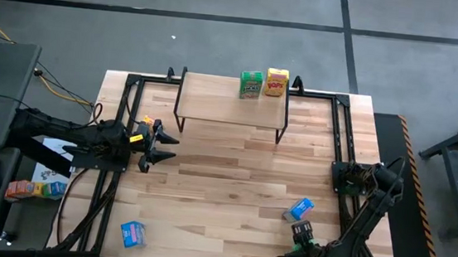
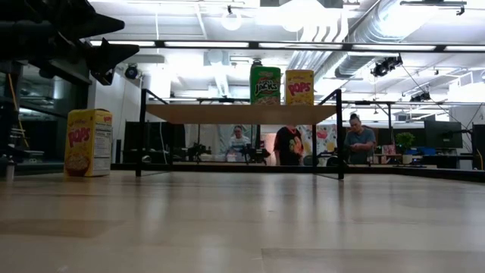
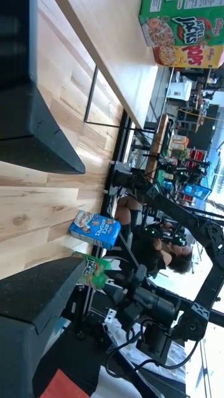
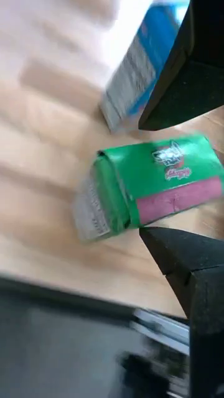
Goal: Stack cereal on shelf
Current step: Put the green cereal box on the shelf aligned with the other green cereal box
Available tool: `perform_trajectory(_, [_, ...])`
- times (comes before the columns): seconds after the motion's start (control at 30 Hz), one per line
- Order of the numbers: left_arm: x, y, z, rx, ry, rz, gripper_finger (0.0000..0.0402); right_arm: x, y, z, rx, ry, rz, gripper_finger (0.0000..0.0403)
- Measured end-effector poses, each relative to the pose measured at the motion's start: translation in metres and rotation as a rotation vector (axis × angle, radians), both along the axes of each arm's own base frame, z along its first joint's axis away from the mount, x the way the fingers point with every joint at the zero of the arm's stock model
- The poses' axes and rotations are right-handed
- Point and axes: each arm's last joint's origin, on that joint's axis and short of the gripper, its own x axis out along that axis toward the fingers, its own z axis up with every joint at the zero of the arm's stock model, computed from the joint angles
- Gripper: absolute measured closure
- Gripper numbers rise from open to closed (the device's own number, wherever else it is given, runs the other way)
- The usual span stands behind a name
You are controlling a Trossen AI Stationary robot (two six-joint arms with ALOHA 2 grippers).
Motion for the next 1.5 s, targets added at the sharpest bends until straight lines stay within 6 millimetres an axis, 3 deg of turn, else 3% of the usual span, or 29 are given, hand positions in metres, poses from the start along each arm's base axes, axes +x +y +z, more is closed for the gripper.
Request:
perform_trajectory(0.13, [0.000,0.000,0.000,0.000,0.000,-0.001,0.0179,0.003,-0.003,0.001,-0.047,-0.091,-0.075,0.0144])
perform_trajectory(0.37, [0.000,0.000,0.000,0.000,0.001,-0.001,0.0179,0.003,-0.002,0.000,0.017,-0.014,-0.098,0.0144])
perform_trajectory(0.83, [0.000,0.000,0.000,0.000,0.001,0.000,0.0179,-0.001,0.001,-0.001,0.070,0.019,-0.320,0.0144])
perform_trajectory(1.2, [0.000,0.000,0.000,0.000,0.000,0.000,0.0179,-0.006,-0.002,-0.045,0.105,0.134,-0.362,0.0144])
perform_trajectory(1.5, [0.000,0.000,0.000,0.000,0.000,-0.001,0.0179,-0.006,-0.003,-0.048,0.105,0.132,-0.349,0.0167])
